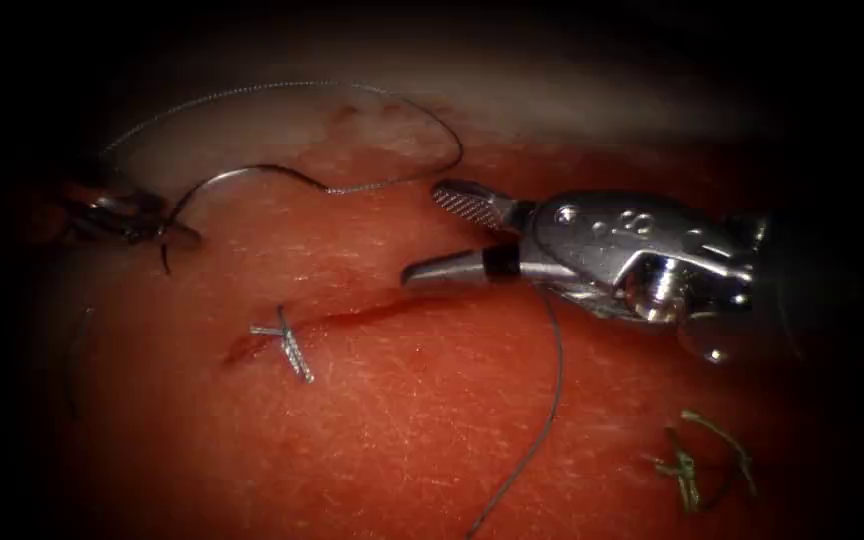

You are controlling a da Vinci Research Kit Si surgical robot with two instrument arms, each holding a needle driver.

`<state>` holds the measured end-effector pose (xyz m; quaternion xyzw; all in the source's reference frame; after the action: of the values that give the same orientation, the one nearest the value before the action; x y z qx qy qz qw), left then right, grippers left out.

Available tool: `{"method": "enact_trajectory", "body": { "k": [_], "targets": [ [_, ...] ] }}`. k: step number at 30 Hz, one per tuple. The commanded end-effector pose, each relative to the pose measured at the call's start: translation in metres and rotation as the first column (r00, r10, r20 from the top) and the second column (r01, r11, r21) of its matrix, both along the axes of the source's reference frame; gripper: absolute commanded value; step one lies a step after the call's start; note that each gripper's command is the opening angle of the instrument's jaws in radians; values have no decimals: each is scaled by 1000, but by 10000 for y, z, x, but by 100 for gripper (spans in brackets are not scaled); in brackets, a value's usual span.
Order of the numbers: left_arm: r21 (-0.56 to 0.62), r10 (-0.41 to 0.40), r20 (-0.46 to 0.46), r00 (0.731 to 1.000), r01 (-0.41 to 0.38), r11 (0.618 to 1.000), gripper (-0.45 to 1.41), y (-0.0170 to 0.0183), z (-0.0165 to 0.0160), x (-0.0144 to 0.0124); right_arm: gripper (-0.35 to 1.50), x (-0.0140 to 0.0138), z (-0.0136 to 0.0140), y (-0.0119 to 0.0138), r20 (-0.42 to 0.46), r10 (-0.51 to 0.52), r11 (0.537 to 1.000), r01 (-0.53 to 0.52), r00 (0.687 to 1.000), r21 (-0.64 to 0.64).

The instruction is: Wound Closure

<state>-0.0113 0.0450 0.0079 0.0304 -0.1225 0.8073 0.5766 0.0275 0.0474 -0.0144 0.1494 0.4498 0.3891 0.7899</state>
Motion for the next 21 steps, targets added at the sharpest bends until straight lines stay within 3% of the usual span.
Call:
{"method": "enact_trajectory", "body": {
  "k": [1, 4, 5, 7, 11, 14, 21],
  "targets": [
    [14, -46, -6, 999, 46, 999, 56, -5, 9, -6, 98, 6, 5, -3, -2, -1, 1000, 1, 1000, 0],
    [36, -77, -7, 997, 77, 996, 39, -9, 14, -6, 98, 6, 5, -4, -2, -1, 1000, 1, 1000, 0],
    [62, -136, -17, 991, 136, 989, 17, -13, 16, -4, 98, 6, 4, -4, -2, -1, 1000, 1, 1000, 0],
    [78, -171, -27, 985, 173, 982, -34, -14, 16, -2, 98, 6, 4, -4, -2, -1, 1000, 1, 1000, 0],
    [92, -227, -34, 973, 229, 969, -35, -10, 8, -2, 96, 5, 4, -4, -8, 4, 1000, -4, 1000, 3],
    [103, -308, 44, 951, 302, 948, -35, -5, -7, -9, 96, 5, 5, -6, -31, 9, 1000, -9, 999, -22],
    [156, -413, 158, 897, 391, 907, -35, 3, -51, -33, 96, 1, 12, -9, -57, -11, 998, 7, 998, -62]
  ]
}}
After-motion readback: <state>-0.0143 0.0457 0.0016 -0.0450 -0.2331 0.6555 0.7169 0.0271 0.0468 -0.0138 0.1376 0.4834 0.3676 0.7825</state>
